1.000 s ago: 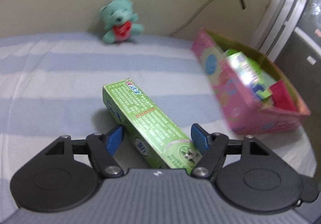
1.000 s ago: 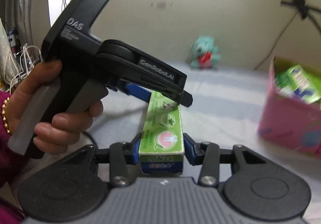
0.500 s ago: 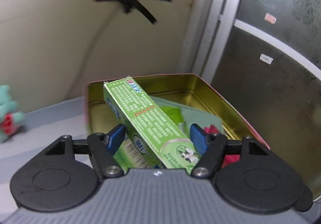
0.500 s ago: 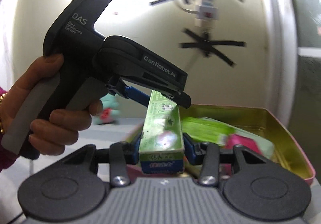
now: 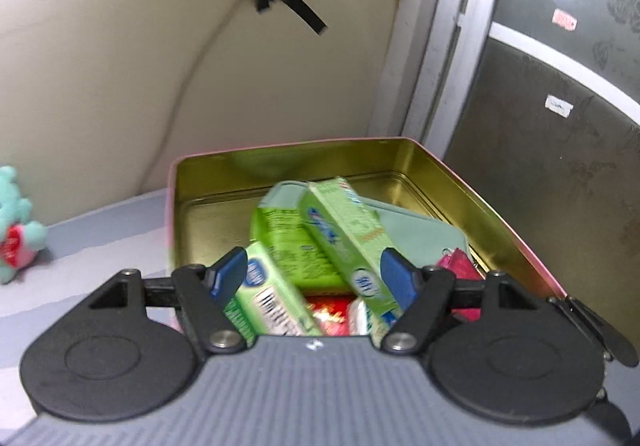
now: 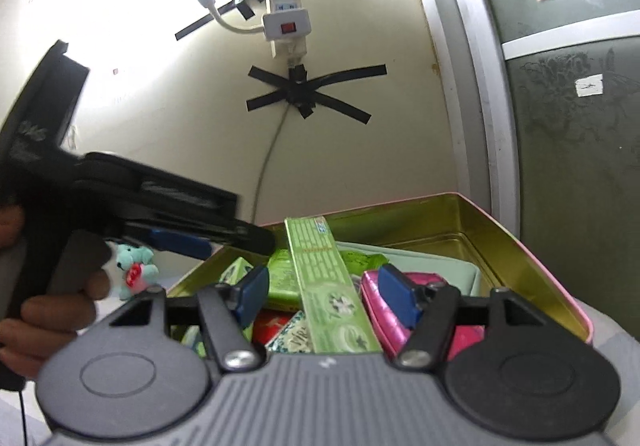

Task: Organize objects
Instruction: 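Carry the toothpaste box over the pink tin and lower it in, then open the right tool and withdraw it from the pink tin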

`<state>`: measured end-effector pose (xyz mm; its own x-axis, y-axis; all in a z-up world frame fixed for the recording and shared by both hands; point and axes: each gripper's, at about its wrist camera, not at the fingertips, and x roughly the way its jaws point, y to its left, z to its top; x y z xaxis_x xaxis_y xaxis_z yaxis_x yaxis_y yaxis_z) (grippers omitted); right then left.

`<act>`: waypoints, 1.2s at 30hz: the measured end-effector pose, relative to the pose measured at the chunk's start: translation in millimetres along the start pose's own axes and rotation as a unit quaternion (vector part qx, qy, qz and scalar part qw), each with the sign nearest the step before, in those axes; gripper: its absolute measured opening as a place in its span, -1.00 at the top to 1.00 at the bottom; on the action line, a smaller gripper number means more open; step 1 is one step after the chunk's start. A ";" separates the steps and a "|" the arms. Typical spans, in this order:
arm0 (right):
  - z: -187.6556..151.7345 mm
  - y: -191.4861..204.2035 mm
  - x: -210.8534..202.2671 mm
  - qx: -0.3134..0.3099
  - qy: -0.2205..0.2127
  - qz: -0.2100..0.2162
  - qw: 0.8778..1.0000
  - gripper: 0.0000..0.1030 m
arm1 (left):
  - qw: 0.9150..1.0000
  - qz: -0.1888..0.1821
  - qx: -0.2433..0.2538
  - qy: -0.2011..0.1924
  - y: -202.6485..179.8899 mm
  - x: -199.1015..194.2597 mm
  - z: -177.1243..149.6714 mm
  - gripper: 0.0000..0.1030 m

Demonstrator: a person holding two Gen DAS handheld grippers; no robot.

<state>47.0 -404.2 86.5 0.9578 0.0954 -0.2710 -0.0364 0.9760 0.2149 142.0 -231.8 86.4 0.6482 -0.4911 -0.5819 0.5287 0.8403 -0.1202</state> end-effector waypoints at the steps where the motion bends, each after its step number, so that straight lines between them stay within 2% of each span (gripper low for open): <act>1: 0.7 -0.3 -3.5 0.001 -0.001 0.001 1.000 -0.21 | 1.000 0.006 0.000 -0.002 1.5 -6.8 -2.4 -0.46; 10: -2.4 20.6 -30.8 0.021 0.003 0.025 0.999 -0.24 | 0.997 0.082 0.002 0.006 28.4 -49.1 -44.1 -0.46; 17: -7.4 61.5 -34.0 0.004 0.021 0.063 0.998 -0.24 | 0.991 0.134 -0.019 0.021 75.3 -65.1 -75.0 -0.46; 26: -22.4 140.2 -15.9 -0.067 0.065 0.117 0.989 -0.25 | 0.979 0.187 -0.071 0.036 147.8 -80.3 -106.2 -0.47; 30: -33.0 168.1 -1.5 -0.084 0.093 0.137 0.983 -0.25 | 0.973 0.210 -0.089 0.039 177.7 -85.5 -116.0 -0.49; 32: -37.3 179.2 6.1 -0.090 0.107 0.144 0.980 -0.25 | 0.969 0.223 -0.095 0.038 192.4 -87.5 -120.3 -0.59; 36: -46.3 200.5 22.8 -0.095 0.139 0.158 0.973 -0.25 | 0.962 0.251 -0.103 0.035 218.9 -91.2 -126.9 -0.59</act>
<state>48.4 -197.3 80.0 0.7766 0.4205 -0.4690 -0.3946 0.9051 0.1581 129.0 26.1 11.0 0.7515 -0.0001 -0.6597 0.0329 0.9988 0.0373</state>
